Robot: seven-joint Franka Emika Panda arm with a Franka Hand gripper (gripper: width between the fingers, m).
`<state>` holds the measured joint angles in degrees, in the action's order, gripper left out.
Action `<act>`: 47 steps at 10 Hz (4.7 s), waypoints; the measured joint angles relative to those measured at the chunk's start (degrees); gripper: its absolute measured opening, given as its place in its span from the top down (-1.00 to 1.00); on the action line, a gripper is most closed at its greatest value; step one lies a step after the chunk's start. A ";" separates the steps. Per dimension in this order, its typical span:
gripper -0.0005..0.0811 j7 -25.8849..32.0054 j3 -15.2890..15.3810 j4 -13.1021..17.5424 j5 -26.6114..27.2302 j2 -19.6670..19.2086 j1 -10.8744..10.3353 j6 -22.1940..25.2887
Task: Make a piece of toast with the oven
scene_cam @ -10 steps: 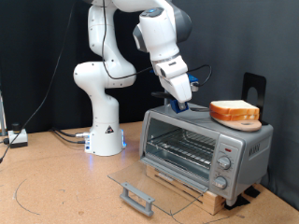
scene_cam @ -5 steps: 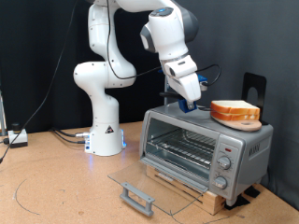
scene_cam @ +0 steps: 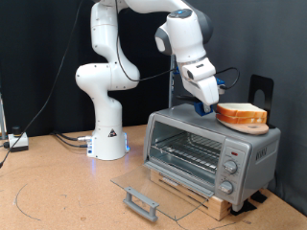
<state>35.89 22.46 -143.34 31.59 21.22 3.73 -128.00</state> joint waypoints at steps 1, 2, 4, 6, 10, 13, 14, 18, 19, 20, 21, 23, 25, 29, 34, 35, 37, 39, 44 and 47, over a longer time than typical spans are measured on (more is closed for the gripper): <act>0.02 -0.25 0.40 0.08 0.31 -0.40 0.00 -0.49; 0.02 -0.16 0.73 -0.13 1.75 -0.49 -0.02 -2.05; 0.02 1.45 0.83 -1.05 6.16 -0.40 -0.45 -5.89; 0.02 6.10 0.00 -2.38 11.94 0.78 -0.95 -8.76; 0.02 8.35 -2.94 -3.94 13.44 5.08 -0.66 -4.89; 0.02 8.47 -3.47 -4.62 13.57 4.98 -0.24 -6.75; 0.02 9.85 -4.93 -5.08 13.58 5.32 0.22 -6.82; 0.02 16.03 -11.83 -6.22 10.43 6.91 3.38 -2.19; 0.02 17.28 -13.41 -6.05 7.41 7.06 4.63 0.85; 0.02 19.51 -15.22 -5.58 3.73 7.07 5.85 5.25; 0.02 22.24 -17.10 -4.99 0.43 7.07 6.92 9.76; 0.02 25.65 -19.53 -4.57 -1.89 7.07 8.50 13.13; 0.02 25.53 -19.54 -4.94 -1.87 7.06 8.54 12.89; 0.02 34.13 -24.21 -5.65 -3.03 6.65 10.72 12.26; 0.02 39.27 -28.87 -4.27 -8.09 1.80 15.36 10.92; 0.02 39.27 -29.19 -3.33 -8.10 0.21 15.54 10.97; 0.02 41.07 -29.06 -3.99 -8.11 0.25 15.45 10.02; 0.02 43.96 -28.37 -6.64 -10.85 -0.03 15.46 4.39; 0.02 41.38 -26.51 -8.16 -16.87 -7.86 15.55 -5.53; 0.02 41.81 -24.95 -8.38 -14.28 -9.98 14.13 -7.07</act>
<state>77.69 -2.49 -151.72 17.31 11.23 17.86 -135.07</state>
